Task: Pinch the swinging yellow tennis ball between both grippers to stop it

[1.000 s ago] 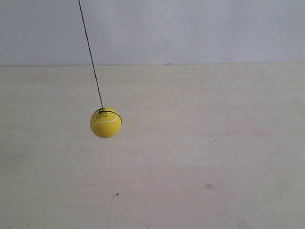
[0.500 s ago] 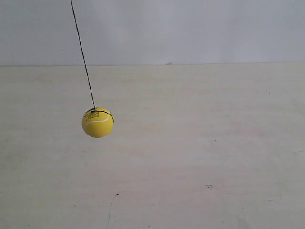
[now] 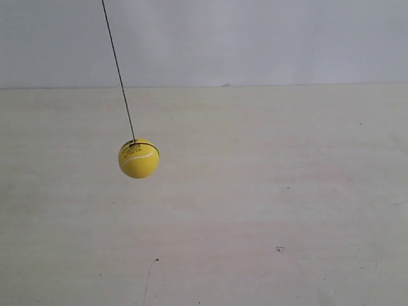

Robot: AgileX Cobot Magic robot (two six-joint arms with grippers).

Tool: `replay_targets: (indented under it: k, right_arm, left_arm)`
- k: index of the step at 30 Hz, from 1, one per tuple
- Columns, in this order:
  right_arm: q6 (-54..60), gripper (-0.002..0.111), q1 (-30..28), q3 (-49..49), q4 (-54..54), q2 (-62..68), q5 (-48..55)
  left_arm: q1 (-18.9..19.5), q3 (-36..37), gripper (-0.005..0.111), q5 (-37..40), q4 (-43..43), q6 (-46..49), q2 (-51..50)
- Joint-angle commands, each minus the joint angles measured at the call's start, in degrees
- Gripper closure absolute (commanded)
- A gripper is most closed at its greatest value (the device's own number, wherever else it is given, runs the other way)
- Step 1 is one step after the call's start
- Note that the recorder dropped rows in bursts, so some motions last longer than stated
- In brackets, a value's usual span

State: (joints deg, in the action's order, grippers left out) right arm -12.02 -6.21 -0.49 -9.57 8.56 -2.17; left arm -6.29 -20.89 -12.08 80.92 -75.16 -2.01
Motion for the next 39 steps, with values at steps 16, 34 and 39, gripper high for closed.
replay_targets:
  k: [16, 34, 39]
  right_arm:
    - [4.51, 0.108, -0.17, 0.49, 2.94, -8.56, 20.61]
    - [4.37, 0.108, -0.17, 0.49, 2.94, -8.56, 20.59]
    - [4.37, 0.108, -0.17, 0.49, 2.94, -8.56, 20.59]
  left_arm:
    - [0.05, 0.42, 0.102, -0.25, -0.59, -0.27, 0.23]
    - [0.05, 0.42, 0.102, -0.15, -0.59, -0.27, 0.23]
    - [0.05, 0.42, 0.102, -0.15, -0.59, -0.27, 0.23]
